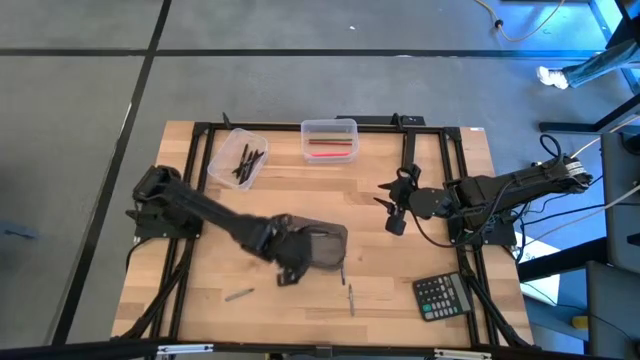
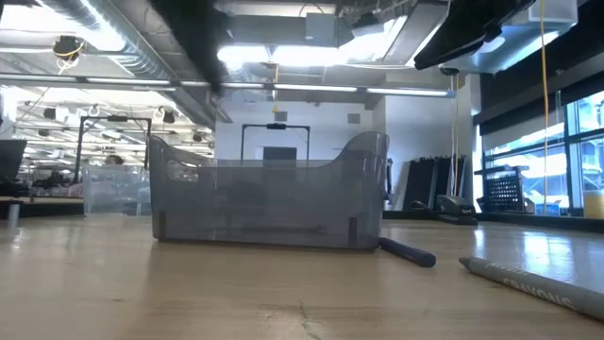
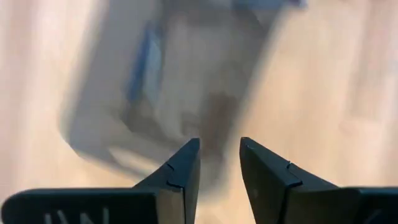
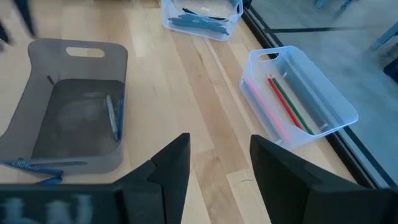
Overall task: Sort crayons/erasers/pens/pencils in bins
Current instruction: Put the gray crayon into the black bin
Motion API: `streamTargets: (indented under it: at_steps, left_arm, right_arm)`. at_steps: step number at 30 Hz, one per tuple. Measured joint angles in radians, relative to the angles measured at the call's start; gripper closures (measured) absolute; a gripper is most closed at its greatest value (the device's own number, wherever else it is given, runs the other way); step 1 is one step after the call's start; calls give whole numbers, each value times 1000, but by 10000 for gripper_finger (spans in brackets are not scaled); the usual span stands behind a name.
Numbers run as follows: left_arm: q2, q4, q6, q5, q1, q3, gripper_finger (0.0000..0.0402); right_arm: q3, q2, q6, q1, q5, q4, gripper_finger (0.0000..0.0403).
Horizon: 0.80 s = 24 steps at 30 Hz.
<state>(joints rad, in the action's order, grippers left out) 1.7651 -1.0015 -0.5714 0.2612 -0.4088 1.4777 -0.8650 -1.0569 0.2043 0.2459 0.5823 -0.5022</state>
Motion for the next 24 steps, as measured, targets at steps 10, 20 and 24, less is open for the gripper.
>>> streamTargets:
  at_steps: [10,20,24]
  left_arm:
    - [11,-25,-601,-54,-352,-65,298]
    - [13,98,-954,-60,-550,-304,298]
    - [13,101,-997,-73,-566,-355,298]
  right_arm:
    - [-10,0,-32,0,-1,-1,232]
    - [-55,0,-60,0,0,7,232]
    - [-55,0,-81,0,0,15,232]
